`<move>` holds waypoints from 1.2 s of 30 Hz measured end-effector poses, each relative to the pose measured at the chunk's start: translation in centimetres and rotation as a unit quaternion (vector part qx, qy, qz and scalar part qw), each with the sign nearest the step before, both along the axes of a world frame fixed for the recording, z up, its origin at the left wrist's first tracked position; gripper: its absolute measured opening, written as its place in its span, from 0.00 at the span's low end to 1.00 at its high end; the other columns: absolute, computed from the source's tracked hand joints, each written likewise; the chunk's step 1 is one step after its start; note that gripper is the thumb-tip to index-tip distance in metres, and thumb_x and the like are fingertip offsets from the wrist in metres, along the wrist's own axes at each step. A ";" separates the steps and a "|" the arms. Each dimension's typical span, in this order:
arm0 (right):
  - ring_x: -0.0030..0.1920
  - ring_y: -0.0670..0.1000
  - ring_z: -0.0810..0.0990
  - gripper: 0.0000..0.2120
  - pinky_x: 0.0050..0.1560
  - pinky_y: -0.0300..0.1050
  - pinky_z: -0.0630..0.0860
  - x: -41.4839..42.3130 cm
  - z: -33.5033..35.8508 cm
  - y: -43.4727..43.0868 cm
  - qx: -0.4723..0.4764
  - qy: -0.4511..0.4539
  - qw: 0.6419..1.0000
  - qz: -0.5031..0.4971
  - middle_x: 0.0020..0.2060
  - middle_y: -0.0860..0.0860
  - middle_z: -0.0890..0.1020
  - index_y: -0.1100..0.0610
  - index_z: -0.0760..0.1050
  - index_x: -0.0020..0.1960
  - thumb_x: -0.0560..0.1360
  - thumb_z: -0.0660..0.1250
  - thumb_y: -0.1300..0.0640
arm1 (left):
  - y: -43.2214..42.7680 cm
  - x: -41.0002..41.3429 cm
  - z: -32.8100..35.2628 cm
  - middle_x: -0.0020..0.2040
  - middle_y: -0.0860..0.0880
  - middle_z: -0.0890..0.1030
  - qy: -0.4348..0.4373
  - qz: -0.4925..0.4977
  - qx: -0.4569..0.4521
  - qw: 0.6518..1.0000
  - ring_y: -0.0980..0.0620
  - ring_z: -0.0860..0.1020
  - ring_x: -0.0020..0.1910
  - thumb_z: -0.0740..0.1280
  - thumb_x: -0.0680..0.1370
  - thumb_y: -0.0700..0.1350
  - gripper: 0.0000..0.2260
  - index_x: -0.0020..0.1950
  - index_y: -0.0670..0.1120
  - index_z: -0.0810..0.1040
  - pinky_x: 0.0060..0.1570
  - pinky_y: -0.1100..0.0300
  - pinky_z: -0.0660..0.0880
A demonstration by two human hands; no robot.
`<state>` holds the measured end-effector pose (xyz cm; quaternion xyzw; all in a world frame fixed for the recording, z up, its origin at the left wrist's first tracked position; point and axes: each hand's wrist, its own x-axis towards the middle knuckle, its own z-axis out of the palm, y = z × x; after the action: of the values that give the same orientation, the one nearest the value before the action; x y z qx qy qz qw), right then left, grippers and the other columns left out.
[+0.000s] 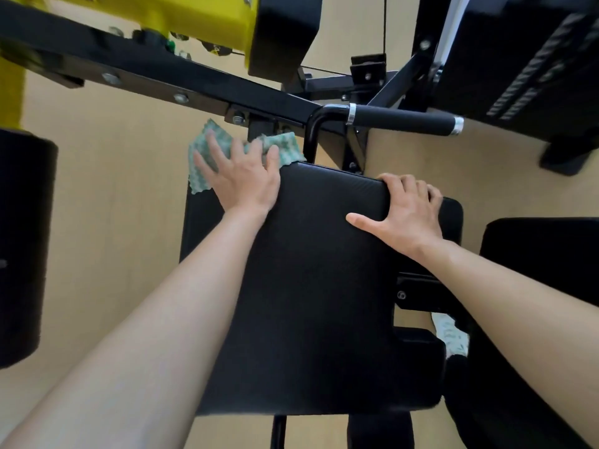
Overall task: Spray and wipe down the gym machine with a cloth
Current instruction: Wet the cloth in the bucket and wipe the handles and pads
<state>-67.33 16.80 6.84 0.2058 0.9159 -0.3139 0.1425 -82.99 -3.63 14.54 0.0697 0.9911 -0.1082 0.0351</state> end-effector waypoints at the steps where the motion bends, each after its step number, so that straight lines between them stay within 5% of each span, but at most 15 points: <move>1: 0.69 0.57 0.68 0.46 0.76 0.59 0.54 0.0 0.0 0.0 0.003 0.002 1.000 -0.002 0.65 0.51 0.72 0.46 0.64 0.73 0.66 0.57 0.18 | 0.8 0.7 -0.2 0.69 0.49 0.77 -0.008 -0.028 0.000 1.000 0.39 0.59 0.80 0.50 0.83 0.61 0.23 0.64 0.54 0.80 0.77 0.30 0.45; 4: 0.68 0.56 0.68 0.46 0.75 0.58 0.56 0.1 -0.2 -0.2 0.012 0.007 1.000 -0.005 0.65 0.50 0.72 0.46 0.64 0.73 0.65 0.57 0.17 | 3.8 3.6 -1.2 0.65 0.50 0.80 -0.041 -0.102 0.010 0.994 0.41 0.67 0.75 0.52 0.84 0.60 0.21 0.65 0.55 0.79 0.76 0.30 0.47; 11: 0.66 0.56 0.69 0.47 0.72 0.57 0.58 0.3 -0.5 -0.3 0.029 0.022 0.999 -0.005 0.64 0.50 0.72 0.47 0.64 0.73 0.65 0.55 0.18 | 4.8 5.5 -2.3 0.70 0.52 0.76 -0.114 -0.277 -0.008 0.954 0.44 0.67 0.75 0.52 0.83 0.64 0.23 0.75 0.58 0.69 0.77 0.36 0.50; 16: 0.66 0.55 0.68 0.45 0.74 0.57 0.56 0.3 -0.4 -0.2 0.016 0.021 1.000 -0.001 0.63 0.49 0.71 0.45 0.64 0.72 0.66 0.57 0.18 | 0.4 2.9 -0.4 0.73 0.50 0.72 -0.049 -0.151 -0.022 0.987 0.45 0.61 0.79 0.50 0.82 0.69 0.27 0.75 0.58 0.69 0.78 0.36 0.50; 20: 0.67 0.56 0.68 0.44 0.74 0.57 0.55 0.3 -0.4 -0.2 0.012 0.018 1.000 0.000 0.63 0.50 0.71 0.45 0.63 0.72 0.66 0.58 0.18 | 1.5 3.6 -0.6 0.76 0.49 0.68 -0.044 -0.070 0.003 0.997 0.42 0.53 0.82 0.52 0.83 0.63 0.23 0.74 0.55 0.70 0.78 0.33 0.44; 29: 0.71 0.57 0.66 0.53 0.77 0.58 0.54 1.0 -0.5 0.1 -0.056 0.059 0.996 -0.027 0.68 0.55 0.68 0.53 0.53 0.78 0.62 0.60 0.25 | 6.8 9.3 -3.2 0.82 0.49 0.59 -0.134 -0.282 -0.032 0.949 0.40 0.49 0.83 0.49 0.85 0.60 0.26 0.83 0.58 0.51 0.77 0.32 0.43; 32: 0.76 0.57 0.60 0.55 0.78 0.60 0.52 1.3 -0.2 0.4 -0.068 0.102 0.992 -0.016 0.75 0.57 0.61 0.53 0.48 0.81 0.64 0.65 0.27 | 5.3 9.5 -2.0 0.84 0.51 0.54 -0.142 -0.313 0.049 0.938 0.43 0.48 0.83 0.55 0.84 0.59 0.29 0.84 0.56 0.52 0.78 0.35 0.46; 36: 0.78 0.61 0.59 0.47 0.78 0.61 0.54 0.5 1.4 0.1 0.026 0.237 0.971 0.026 0.76 0.60 0.63 0.57 0.58 0.80 0.69 0.70 0.36 | 1.1 11.9 -0.6 0.84 0.47 0.57 -0.001 -0.117 0.131 0.984 0.46 0.53 0.83 0.62 0.82 0.53 0.31 0.83 0.47 0.58 0.79 0.40 0.52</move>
<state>-66.85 16.88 8.28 0.1053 0.9365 -0.3258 -0.0756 -71.06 -2.55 13.98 0.1896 0.9816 0.0196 0.0141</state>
